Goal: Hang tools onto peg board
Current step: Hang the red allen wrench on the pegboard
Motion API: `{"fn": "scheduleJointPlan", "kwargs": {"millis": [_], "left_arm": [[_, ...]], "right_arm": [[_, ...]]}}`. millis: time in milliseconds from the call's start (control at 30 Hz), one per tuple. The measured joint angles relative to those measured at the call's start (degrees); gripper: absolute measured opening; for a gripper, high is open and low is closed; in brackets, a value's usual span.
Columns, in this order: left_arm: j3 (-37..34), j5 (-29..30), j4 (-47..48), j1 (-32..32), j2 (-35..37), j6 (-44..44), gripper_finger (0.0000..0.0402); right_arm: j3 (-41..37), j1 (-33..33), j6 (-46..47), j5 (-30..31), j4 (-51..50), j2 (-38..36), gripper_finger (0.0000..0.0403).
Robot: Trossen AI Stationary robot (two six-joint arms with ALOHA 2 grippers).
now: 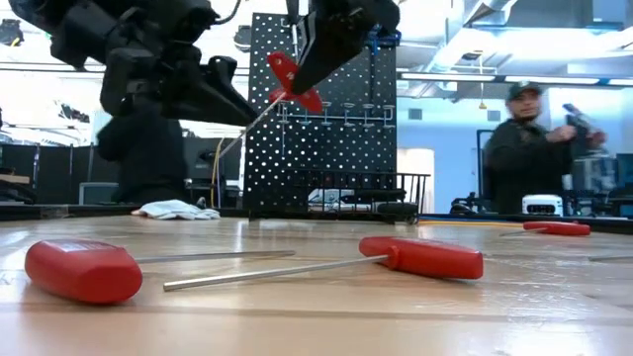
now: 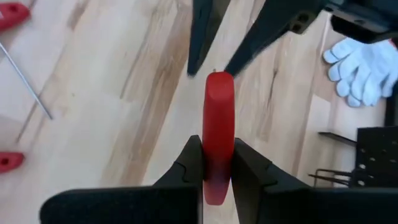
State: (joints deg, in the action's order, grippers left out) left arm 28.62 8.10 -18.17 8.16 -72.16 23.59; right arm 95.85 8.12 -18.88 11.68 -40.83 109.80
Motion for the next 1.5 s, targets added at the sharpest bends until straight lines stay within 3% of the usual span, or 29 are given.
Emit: {"fn": "scheduleJointPlan", "kwargs": {"millis": [200,400,700,900,1133,1300,1500], "left_arm": [[0.02,9.27,-6.74,1.88,-1.64,-3.98,0.0119],[0.04,10.36,-8.86,1.91,-2.08,-3.98,0.0118],[0.02,11.03,-8.59,2.37,-2.13,-4.37,0.0010],[-0.51,10.82,-9.27,2.41,-2.13,-4.73,0.0002],[-8.53,10.10,-23.01,2.34,-0.04,-6.13,0.0001],[-12.60,8.09,-28.94,2.34,3.58,-8.37,0.0001],[-15.66,6.94,-33.70,2.34,7.76,-9.86,0.0000]], "right_arm": [[0.04,-1.56,0.34,-1.02,1.58,0.07,0.0042],[0.07,-1.55,0.63,-1.11,3.61,0.09,0.0042],[-0.44,-1.56,2.37,-1.05,4.55,0.13,0.0047],[-0.45,-1.53,2.73,-1.54,4.29,0.15,0.0140],[-1.09,-3.18,6.12,-1.50,0.02,-0.94,0.0218],[-10.09,-3.87,6.15,-1.48,14.46,-1.05,0.0225],[-28.61,-2.95,8.74,-0.98,48.01,-2.04,0.0217]]}}
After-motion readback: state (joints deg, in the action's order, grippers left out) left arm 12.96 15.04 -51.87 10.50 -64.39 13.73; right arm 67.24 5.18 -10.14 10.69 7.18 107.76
